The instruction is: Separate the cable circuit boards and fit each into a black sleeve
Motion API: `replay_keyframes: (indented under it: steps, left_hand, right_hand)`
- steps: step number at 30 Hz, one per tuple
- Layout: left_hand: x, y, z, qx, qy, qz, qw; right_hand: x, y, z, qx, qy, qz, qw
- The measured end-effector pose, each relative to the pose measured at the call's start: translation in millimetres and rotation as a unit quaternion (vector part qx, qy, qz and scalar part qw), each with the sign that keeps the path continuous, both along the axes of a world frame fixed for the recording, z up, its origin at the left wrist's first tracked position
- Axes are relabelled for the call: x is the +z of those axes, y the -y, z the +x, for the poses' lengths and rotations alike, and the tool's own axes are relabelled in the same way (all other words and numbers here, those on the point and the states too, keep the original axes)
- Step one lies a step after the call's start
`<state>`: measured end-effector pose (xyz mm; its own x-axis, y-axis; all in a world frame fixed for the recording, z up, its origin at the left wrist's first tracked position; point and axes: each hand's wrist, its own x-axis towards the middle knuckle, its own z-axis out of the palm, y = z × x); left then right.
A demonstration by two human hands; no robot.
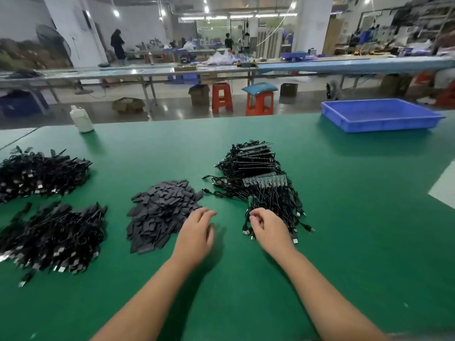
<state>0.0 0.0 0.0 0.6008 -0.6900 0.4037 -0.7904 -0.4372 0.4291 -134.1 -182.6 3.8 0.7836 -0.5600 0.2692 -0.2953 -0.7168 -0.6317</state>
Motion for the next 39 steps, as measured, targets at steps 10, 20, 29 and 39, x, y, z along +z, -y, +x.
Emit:
replay_keyframes:
  steps: [10, 20, 29, 39]
  left_hand:
    - [-64, 0, 22, 0.061, 0.067, 0.118, 0.989]
    - [-73, 1, 25, 0.064, 0.065, 0.121, 0.989]
    - [-66, 1, 23, 0.045, 0.041, 0.095, 0.994]
    - [47, 116, 6, -0.017, -0.290, -0.100, 0.952]
  right_hand:
    - [-72, -9, 13, -0.008, -0.070, -0.221, 0.973]
    - [28, 97, 78, -0.099, -0.207, -0.238, 0.944]
    - [59, 119, 79, -0.067, -0.164, -0.130, 0.975]
    - [92, 86, 58, 0.025, -0.100, -0.106, 0.989]
